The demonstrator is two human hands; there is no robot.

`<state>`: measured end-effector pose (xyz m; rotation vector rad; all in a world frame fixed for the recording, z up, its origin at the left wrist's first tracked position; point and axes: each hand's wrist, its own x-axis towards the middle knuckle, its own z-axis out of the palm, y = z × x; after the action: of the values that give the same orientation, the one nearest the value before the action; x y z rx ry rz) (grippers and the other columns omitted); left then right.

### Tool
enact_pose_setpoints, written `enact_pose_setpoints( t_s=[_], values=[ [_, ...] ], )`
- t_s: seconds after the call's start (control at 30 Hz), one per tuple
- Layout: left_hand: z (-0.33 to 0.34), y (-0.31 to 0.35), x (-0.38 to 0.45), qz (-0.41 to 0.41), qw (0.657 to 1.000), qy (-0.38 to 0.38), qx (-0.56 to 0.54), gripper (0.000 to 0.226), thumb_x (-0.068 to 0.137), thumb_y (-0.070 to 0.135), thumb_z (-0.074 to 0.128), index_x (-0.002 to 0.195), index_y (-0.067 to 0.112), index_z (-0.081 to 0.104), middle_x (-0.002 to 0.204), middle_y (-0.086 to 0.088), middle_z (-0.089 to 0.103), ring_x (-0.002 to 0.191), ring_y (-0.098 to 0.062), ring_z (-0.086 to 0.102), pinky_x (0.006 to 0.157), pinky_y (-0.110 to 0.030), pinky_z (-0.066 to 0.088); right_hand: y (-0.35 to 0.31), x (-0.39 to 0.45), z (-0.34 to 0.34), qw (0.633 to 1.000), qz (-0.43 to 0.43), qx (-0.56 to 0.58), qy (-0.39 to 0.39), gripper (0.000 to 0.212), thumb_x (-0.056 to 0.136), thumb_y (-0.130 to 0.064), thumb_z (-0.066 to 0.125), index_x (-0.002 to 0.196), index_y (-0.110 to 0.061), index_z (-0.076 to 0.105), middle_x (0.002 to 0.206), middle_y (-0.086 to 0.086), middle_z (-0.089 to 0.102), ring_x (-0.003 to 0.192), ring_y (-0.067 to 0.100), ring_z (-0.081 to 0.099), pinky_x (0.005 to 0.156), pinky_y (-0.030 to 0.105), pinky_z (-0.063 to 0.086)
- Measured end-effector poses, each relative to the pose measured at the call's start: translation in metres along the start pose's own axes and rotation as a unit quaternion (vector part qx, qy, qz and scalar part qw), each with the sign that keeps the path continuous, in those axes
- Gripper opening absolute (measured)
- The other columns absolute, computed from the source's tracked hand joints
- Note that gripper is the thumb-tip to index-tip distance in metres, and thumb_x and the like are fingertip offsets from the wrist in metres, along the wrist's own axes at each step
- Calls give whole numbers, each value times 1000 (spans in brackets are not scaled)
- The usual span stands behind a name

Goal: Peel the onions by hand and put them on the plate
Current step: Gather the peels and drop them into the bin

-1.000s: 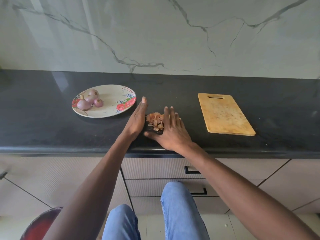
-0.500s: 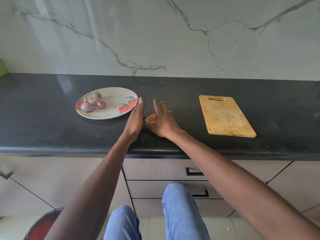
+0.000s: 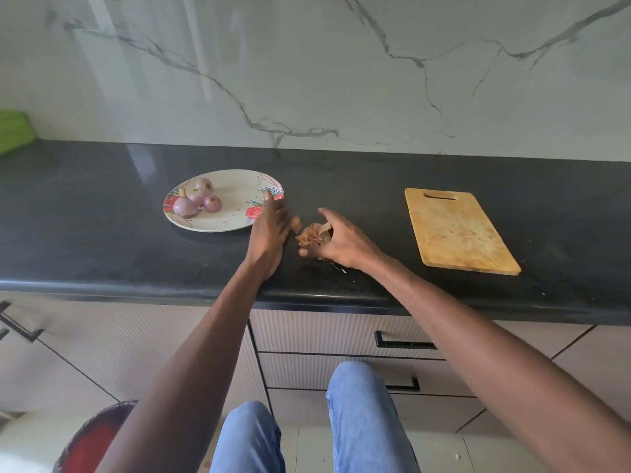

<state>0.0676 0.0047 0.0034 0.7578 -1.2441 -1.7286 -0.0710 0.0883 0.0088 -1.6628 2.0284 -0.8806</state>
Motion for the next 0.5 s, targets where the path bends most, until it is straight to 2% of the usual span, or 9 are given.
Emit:
enact_pose_setpoints(
  t_s=[0.03, 0.1, 0.17, 0.23, 0.3, 0.37, 0.43, 0.5],
  values=[
    [-1, 2, 0, -18, 1000, -12, -13, 69, 105, 56, 28, 152, 7, 39, 155, -19, 42, 143, -27, 42, 119, -38, 35, 1, -1, 1, 1000, -5, -21, -19, 117, 69, -56, 82, 157, -13, 19, 162, 8, 25, 146, 22, 29, 112, 27, 25],
    [0, 7, 0, -41, 998, -32, -43, 76, 104, 61, 27, 159, 10, 26, 163, -20, 26, 151, -31, 27, 123, -40, 26, -1, 0, 8, 996, -26, -72, -56, 118, 74, -59, 77, 159, -13, 8, 165, 10, 13, 151, 24, 18, 120, 34, 21],
    [0, 8, -1, -50, 995, -24, -88, 76, 103, 63, 27, 159, 13, 23, 164, -20, 24, 152, -34, 26, 122, -41, 28, -5, 5, 14, 993, -46, -88, -62, 114, 80, -59, 72, 159, -16, 3, 166, 9, 3, 153, 23, 9, 122, 38, 17],
    [0, 6, -2, -27, 994, 25, -100, 72, 104, 61, 28, 158, 15, 26, 161, -19, 33, 147, -33, 37, 116, -41, 35, -10, 13, 18, 992, -64, -95, -52, 104, 84, -58, 68, 159, -19, 6, 166, 10, 5, 152, 24, 10, 120, 39, 20],
    [-3, 3, -2, 17, 994, 90, -60, 67, 106, 57, 30, 154, 12, 35, 151, -17, 48, 131, -27, 56, 104, -39, 47, -12, 22, 21, 989, -87, -106, -50, 87, 90, -53, 64, 157, -20, 20, 162, 11, 22, 148, 25, 24, 117, 36, 25],
    [-8, 1, 1, 43, 986, 149, -53, 62, 108, 52, 32, 143, 3, 48, 134, -20, 61, 109, -22, 69, 88, -33, 54, -12, 27, 25, 986, -127, -100, -49, 58, 94, -44, 63, 144, -18, 48, 139, 9, 51, 130, 24, 48, 109, 35, 37],
    [-11, 3, 2, 41, 983, 170, -60, 57, 109, 46, 33, 131, -1, 55, 121, -22, 66, 96, -22, 72, 83, -31, 56, -11, 26, 28, 980, -176, -92, -35, 35, 96, -35, 62, 125, -15, 66, 110, 5, 60, 105, 21, 58, 95, 36, 46],
    [-11, 2, 2, 46, 985, 166, -21, 49, 108, 43, 39, 121, 1, 62, 112, -19, 70, 94, -24, 72, 85, -33, 57, -7, 23, 29, 975, -204, -83, -4, 24, 96, -21, 62, 115, -9, 72, 107, 8, 63, 99, 22, 61, 91, 34, 49]
  ],
)
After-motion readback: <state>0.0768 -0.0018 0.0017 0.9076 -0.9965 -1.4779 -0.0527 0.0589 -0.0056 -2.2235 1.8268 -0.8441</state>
